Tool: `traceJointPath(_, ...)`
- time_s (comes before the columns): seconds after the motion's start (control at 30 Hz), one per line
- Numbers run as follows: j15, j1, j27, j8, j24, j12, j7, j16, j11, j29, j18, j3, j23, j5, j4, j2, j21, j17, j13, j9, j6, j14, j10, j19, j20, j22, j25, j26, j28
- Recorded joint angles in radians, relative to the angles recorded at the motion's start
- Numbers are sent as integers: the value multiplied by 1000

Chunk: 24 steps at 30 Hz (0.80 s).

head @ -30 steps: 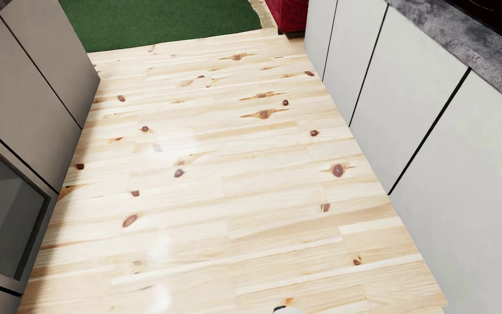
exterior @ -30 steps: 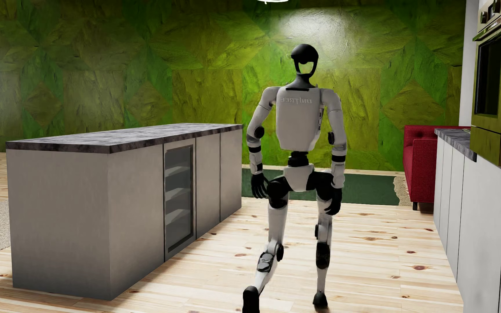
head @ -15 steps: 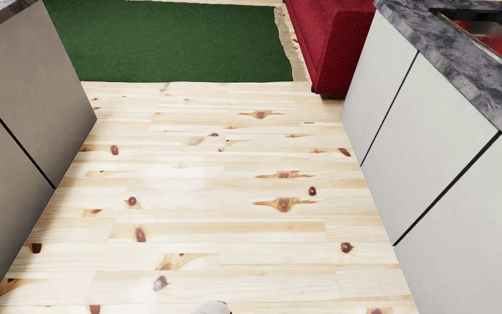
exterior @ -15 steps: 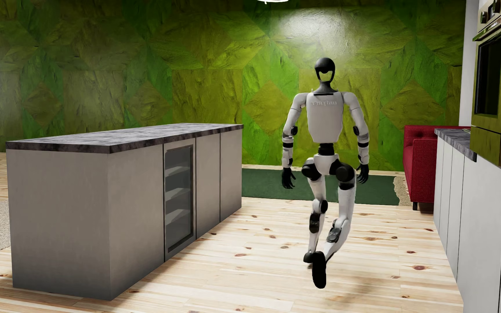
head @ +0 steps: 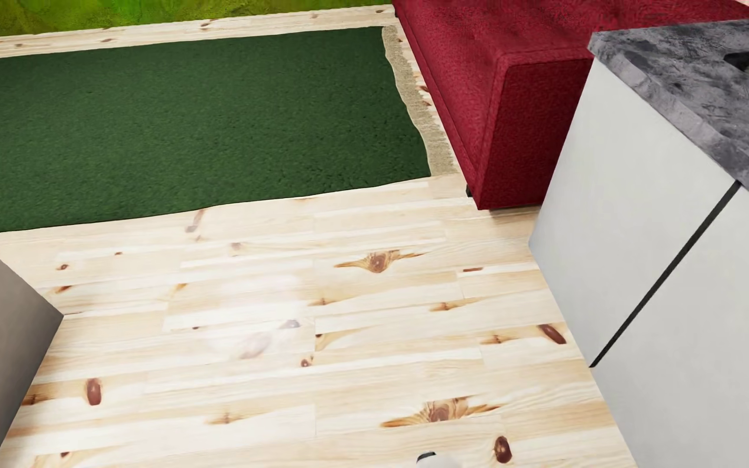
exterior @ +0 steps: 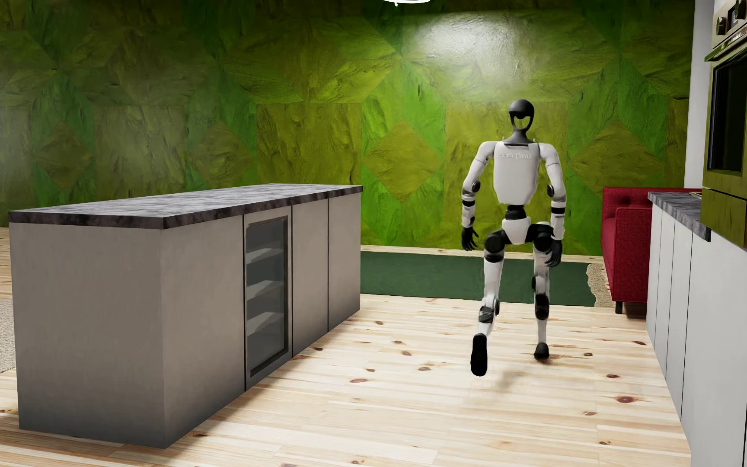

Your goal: Go around the counter

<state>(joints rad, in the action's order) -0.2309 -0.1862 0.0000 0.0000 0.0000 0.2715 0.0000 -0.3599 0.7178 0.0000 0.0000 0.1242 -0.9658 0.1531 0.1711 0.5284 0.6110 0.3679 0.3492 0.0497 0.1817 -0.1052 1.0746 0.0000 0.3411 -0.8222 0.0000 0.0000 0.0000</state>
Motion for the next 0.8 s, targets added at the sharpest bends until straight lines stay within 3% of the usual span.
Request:
traceJointPath(0.03,39,123,0,0,0,21,0,-1,2,0,0,-38,-5,42,7,-66,-34,0,-22,8,15,62,194,0,18,-5,0,0,0)
traceJointPath(0.07,100,225,0,0,0,36,0,-4,-37,0,0,-93,-6,59,-9,-174,-65,-1,-48,25,16,201,315,0,47,-13,0,0,0)
traceJointPath(0.13,249,418,0,0,0,83,0,-15,-159,0,0,-223,74,54,-64,-406,-65,27,-91,37,-10,345,317,0,80,-37,0,0,0)
traceJointPath(0.23,534,599,0,0,0,157,0,-39,-302,0,0,-383,241,-3,-81,-716,-140,59,-134,34,-45,318,-120,0,83,-99,0,0,0)
traceJointPath(0.3,652,653,0,0,0,187,0,-48,-290,0,0,-440,317,-16,-54,-823,-183,72,-193,0,-39,242,-488,0,87,-152,0,0,0)
traceJointPath(0.33,653,671,0,0,0,199,0,-49,-295,0,0,-450,340,-20,-48,-857,-207,75,-216,-15,-33,1,-709,0,90,-177,0,0,0)
traceJointPath(0.37,606,702,0,0,0,208,0,-48,-294,0,0,-446,351,-26,-53,-885,-226,73,-227,-21,-27,-77,-762,0,91,-203,0,0,0)
traceJointPath(0.4,509,725,0,0,0,211,0,-49,-244,0,0,-438,350,-48,-71,-913,-247,65,-218,-12,-27,242,-489,0,101,-233,0,0,0)
traceJointPath(0.43,372,748,0,0,0,209,0,-47,-118,0,0,-426,318,-82,-93,-899,-262,49,-199,-11,-36,343,-362,0,103,-255,0,0,0)
traceJointPath(0.47,243,753,0,0,0,198,0,-43,88,0,0,-407,254,-122,-127,-837,-260,30,-181,-4,-46,349,-246,0,97,-267,0,0,0)
traceJointPath(0.5,187,704,0,0,0,169,0,-40,346,0,0,-386,177,-143,-175,-747,-238,23,-165,17,-43,391,-184,0,117,-265,0,0,0)
traceJointPath(0.57,235,537,0,0,0,122,0,-29,768,0,0,-305,64,-131,-257,-489,-131,34,-139,30,-12,388,-262,0,135,-160,0,0,0)
traceJointPath(0.6,232,423,0,0,0,109,0,-21,811,0,0,-242,29,-112,-274,-380,-98,33,-106,33,11,353,-335,0,117,-86,0,0,0)
traceJointPath(0.67,110,215,0,0,0,69,0,-8,603,0,0,-117,-7,-75,-270,-191,-63,24,-31,29,41,280,-478,0,88,38,0,0,0)
traceJointPath(0.73,-32,49,0,0,0,25,0,-9,186,0,0,-17,-1,-82,-223,-75,-48,12,38,24,43,216,-570,0,78,144,0,0,0)
traceJointPath(0.77,12,-22,0,0,0,5,0,-21,-8,0,0,2,5,-97,-196,-33,-47,1,65,14,29,189,-591,0,73,201,0,0,0)
traceJointPath(0.8,180,-75,0,0,0,-7,0,-38,-162,0,0,14,6,-120,-169,6,-49,-11,79,0,10,147,-596,0,61,263,0,0,0)
